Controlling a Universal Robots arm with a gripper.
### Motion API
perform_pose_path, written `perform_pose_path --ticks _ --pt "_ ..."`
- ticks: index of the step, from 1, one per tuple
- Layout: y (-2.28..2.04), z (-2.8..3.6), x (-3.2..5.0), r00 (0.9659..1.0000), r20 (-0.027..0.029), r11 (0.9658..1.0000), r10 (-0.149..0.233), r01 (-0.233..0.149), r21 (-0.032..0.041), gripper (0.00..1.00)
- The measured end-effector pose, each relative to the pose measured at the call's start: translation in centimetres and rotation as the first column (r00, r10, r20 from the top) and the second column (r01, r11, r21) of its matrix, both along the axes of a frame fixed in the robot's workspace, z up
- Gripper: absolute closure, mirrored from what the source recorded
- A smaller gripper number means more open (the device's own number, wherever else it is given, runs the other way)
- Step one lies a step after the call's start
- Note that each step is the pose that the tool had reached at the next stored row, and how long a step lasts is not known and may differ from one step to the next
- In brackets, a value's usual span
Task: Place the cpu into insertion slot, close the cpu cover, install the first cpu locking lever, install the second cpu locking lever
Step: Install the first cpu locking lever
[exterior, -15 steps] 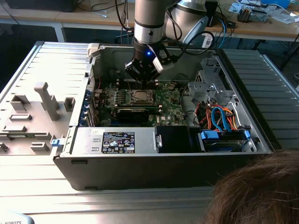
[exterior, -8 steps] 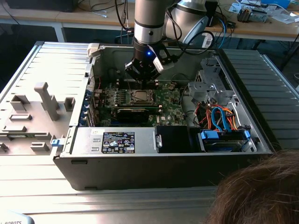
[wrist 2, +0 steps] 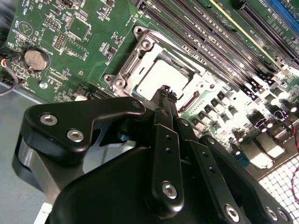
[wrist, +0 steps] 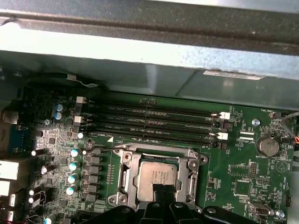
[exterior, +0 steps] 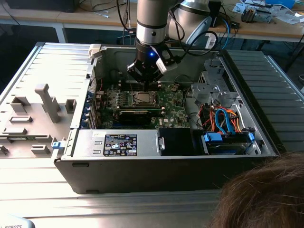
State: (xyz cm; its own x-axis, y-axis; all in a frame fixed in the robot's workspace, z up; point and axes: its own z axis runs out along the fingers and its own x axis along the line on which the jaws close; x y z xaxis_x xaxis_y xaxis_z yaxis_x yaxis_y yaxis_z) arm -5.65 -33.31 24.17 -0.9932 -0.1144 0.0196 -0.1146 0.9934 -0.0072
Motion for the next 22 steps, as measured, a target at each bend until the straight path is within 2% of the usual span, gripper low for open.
perform_pose_path --ticks 22 --pt "0.0 0.0 0.0 0.999 0.0 0.999 0.044 -0.044 0.0 0.89"
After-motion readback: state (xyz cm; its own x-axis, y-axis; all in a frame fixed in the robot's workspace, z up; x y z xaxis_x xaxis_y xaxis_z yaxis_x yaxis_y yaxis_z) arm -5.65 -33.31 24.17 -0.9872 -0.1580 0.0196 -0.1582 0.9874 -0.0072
